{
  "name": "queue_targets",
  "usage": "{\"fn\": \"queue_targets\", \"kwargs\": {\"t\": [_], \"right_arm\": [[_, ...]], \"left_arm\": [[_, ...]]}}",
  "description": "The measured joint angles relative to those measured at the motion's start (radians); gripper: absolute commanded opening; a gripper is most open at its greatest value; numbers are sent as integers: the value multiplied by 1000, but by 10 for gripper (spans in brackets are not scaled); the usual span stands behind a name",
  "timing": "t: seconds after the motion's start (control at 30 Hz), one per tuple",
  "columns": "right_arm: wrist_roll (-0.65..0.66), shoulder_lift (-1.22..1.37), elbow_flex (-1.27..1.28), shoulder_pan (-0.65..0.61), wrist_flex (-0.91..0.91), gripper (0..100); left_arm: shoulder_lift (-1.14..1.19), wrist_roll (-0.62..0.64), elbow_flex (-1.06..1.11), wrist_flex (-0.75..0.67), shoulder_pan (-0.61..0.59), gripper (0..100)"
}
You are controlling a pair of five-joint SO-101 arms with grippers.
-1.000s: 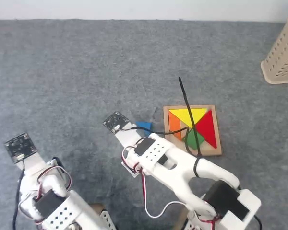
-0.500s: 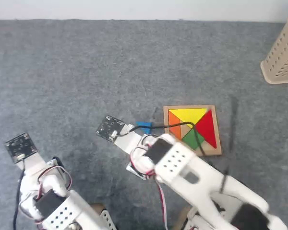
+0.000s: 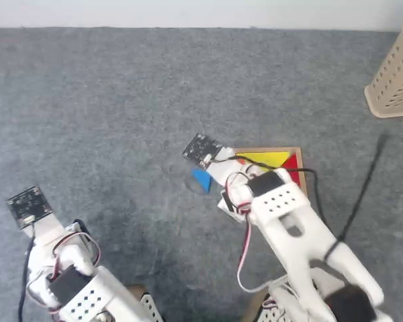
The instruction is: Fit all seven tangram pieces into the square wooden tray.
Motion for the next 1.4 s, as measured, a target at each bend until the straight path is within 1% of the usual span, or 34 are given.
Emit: {"fn": "queue_targets", "kwargs": {"t": [0.2,0.4,0.47,0.6,0.67,1.23,1.4], "right_arm": [[9,61,2,3,-6,56],[9,61,2,61,-6,58],[9,61,2,64,-6,84],[9,61,2,64,-3,174],[8,61,2,64,-3,192],[-9,61,2,64,-3,193],[-48,61,2,64,-3,214]], "left_arm": [[0,0,0,0,0,225],[0,0,0,0,0,225],[0,0,0,0,0,225],[0,0,0,0,0,225],[0,0,0,0,0,225],[0,0,0,0,0,225],[0,0,0,0,0,225]]}}
